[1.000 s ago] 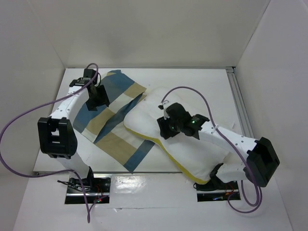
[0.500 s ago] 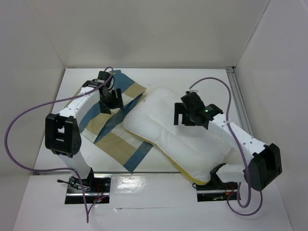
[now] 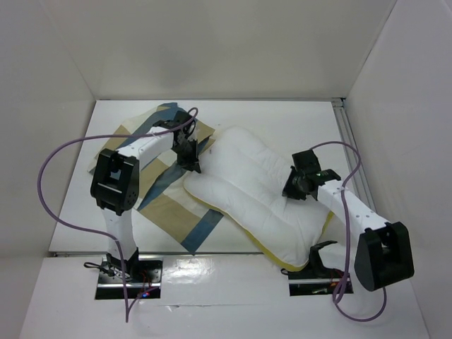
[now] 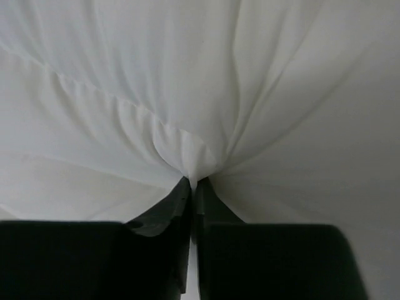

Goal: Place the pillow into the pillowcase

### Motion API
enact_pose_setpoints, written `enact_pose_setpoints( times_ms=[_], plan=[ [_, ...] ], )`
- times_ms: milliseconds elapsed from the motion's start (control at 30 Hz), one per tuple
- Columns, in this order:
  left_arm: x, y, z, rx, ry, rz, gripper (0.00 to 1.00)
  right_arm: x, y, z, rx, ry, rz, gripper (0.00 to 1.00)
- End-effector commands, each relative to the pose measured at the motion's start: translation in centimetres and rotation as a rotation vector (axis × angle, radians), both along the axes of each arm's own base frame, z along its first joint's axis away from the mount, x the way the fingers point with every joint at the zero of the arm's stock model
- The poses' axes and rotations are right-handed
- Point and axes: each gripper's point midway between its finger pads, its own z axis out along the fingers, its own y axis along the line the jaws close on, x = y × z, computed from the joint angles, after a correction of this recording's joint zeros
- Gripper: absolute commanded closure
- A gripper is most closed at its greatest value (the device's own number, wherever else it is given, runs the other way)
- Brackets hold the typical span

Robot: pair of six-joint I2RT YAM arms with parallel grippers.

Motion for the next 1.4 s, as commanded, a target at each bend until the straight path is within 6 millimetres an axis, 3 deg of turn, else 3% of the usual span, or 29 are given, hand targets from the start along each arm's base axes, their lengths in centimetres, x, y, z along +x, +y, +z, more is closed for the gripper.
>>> enact_pose_setpoints(
  times_ms=[0,33,67,133,167,200,267,300,400,533,700,733,767,833,867,900,1000,1033,1167,1200,1267,1300,1367],
  plan=[
    [-0.3,-0.8,-0.4,-0.006,0.017,-0.044,1.0,2.5,0.9,0.0,0.058,-0.065,-0.045,1.0],
    [-0.5,-1.2,-0.3,-0.032,0.023,-0.061,1.0,3.2,0.6,0.5,0.043,-0.08,-0.056,1.0],
    [-0.3,-1.5,0.1,-0.05,0.018,-0.066,1.0,4.9,0.3,2.4,0.013,-0.145,-0.06,1.0],
    [-0.2,-2.0,1.6,-0.086,-0.007,-0.076,1.0,6.1,-0.3,5.3,-0.018,-0.218,-0.067,1.0],
    [0.1,-2.1,2.3,-0.092,-0.027,-0.076,1.0,6.9,-0.5,7.0,-0.03,-0.267,-0.07,1.0],
    [0.4,-2.4,4.0,-0.114,-0.066,-0.081,1.0,8.4,-1.1,10.0,-0.049,-0.349,-0.078,1.0],
    [0.8,-2.6,5.8,-0.129,-0.112,-0.083,1.0,9.1,-1.6,12.9,-0.061,-0.403,-0.077,1.0],
    [1.3,-2.8,7.0,-0.142,-0.14,-0.077,1.0,9.9,-1.6,15.9,-0.068,-0.466,-0.07,1.0],
    [1.4,-3.0,10.3,-0.178,-0.204,-0.075,1.0,10.3,-1.7,19.0,-0.084,-0.503,-0.047,1.0],
    [-0.2,-3.5,12.2,-0.242,-0.195,-0.07,1.0,9.4,-2.4,18.9,-0.121,-0.492,-0.038,1.0],
    [-2.4,-4.2,10.6,-0.203,-0.17,-0.1,1.0,8.2,-4.1,14.2,-0.191,-0.371,-0.033,1.0],
    [-2.7,-4.1,10.3,-0.174,-0.169,-0.111,1.0,8.0,-4.5,12.1,-0.202,-0.314,-0.021,1.0],
    [-2.6,-3.8,9.8,-0.135,-0.16,-0.104,0.84,8.3,-4.6,11.5,-0.2,-0.304,-0.014,0.99],
    [-1.8,-0.9,9.0,0.043,-0.171,-0.048,0.52,8.8,-4.1,10.1,-0.198,-0.251,0.029,0.66],
    [-1.1,0.9,9.0,0.115,-0.186,-0.005,0.39,9.1,-4.0,10.2,-0.198,-0.249,0.03,0.37],
    [-0.2,3.3,9.1,0.222,-0.216,0.049,0.27,9.5,-4.0,10.4,-0.197,-0.254,0.029,0.33],
    [0.9,8.3,8.9,0.337,-0.223,0.175,0.25,10.8,-0.7,12.8,-0.131,-0.352,0.097,0.24],
    [0.9,10.3,8.3,0.376,-0.206,0.218,0.3,11.2,0.2,13.7,-0.111,-0.382,0.119,0.21],
    [-0.2,12.8,5.1,0.427,-0.115,0.241,0.31,13.1,5.4,14.7,-0.033,-0.42,0.234,0.2],
    [-0.2,13.0,4.3,0.421,-0.102,0.246,0.31,13.1,7.7,14.8,-0.019,-0.431,0.286,0.19],
    [-1.0,13.6,2.4,0.437,-0.063,0.241,0.27,13.2,10.8,14.3,-0.001,-0.422,0.355,0.14],
    [-1.1,13.7,1.2,0.446,-0.047,0.228,0.23,13.3,13.6,13.7,0.006,-0.405,0.401,0.09],
    [-1.6,14.7,-0.8,0.459,0.004,0.252,0.23,13.4,16.6,12.7,0.012,-0.39,0.457,0.03]
  ],
)
